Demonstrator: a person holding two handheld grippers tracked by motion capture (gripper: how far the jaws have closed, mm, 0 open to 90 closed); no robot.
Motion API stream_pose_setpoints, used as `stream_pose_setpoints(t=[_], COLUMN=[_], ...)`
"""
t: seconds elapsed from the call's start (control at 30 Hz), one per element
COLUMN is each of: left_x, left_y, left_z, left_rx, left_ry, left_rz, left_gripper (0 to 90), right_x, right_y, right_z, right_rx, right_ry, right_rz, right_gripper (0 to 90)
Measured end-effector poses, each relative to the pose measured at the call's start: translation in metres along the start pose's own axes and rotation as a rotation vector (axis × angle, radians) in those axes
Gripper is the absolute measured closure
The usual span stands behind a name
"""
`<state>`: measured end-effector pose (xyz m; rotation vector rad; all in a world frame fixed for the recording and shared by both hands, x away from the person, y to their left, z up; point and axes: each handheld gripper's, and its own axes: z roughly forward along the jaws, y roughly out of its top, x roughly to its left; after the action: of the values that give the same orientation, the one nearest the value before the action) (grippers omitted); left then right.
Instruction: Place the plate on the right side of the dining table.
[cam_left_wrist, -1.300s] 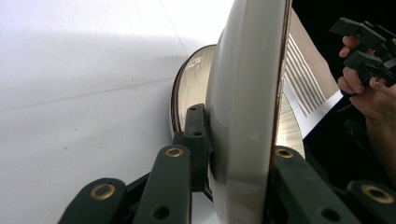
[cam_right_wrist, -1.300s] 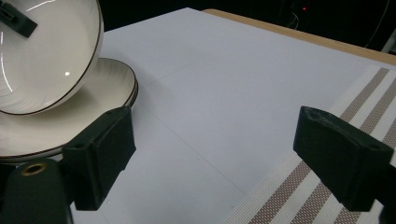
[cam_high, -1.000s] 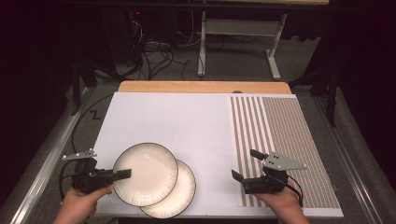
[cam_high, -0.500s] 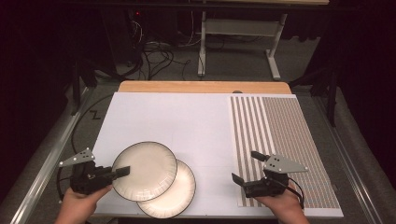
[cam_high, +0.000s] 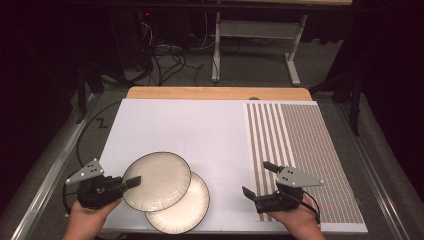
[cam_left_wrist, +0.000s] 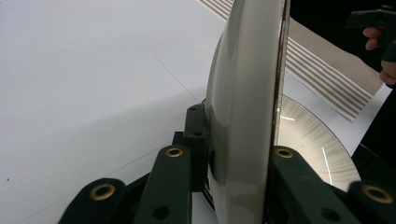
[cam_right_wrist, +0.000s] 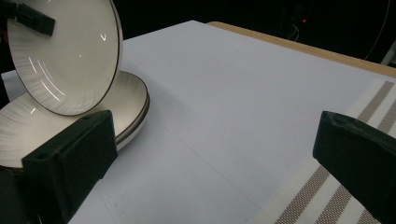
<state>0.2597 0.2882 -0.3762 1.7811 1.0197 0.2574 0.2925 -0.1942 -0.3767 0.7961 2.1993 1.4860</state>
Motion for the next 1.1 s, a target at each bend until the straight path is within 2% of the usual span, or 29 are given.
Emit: stream_pose_setpoints(t=[0.43, 0.57, 0.83, 1.1], left_x=[-0.004, -0.004, -0.004, -0.003], left_y=[0.002, 0.002, 0.0, -0.002], left_z=[0.001, 0.001, 0.0, 0.0], left_rx=[0.003, 0.003, -0.012, -0.019], left_ry=[0.009, 0.011, 0.004, 0.001], left_rz=[0.039, 0.04, 0.047, 0.045], left_gripper=[78.0, 78.0, 78.0, 77.9], right_x=[0.019, 0.024, 0.035, 0.053], right_y=[0.017, 0.019, 0.023, 0.023], right_z=[0.04, 0.053, 0.079, 0.104], right_rx=[0.042, 0.055, 0.08, 0.101], right_ry=[0.072, 0.09, 0.141, 0.177], right_rz=[-0.02, -0.035, -0.011, -0.015], right_gripper=[1.6, 3.1, 8.4, 12.9])
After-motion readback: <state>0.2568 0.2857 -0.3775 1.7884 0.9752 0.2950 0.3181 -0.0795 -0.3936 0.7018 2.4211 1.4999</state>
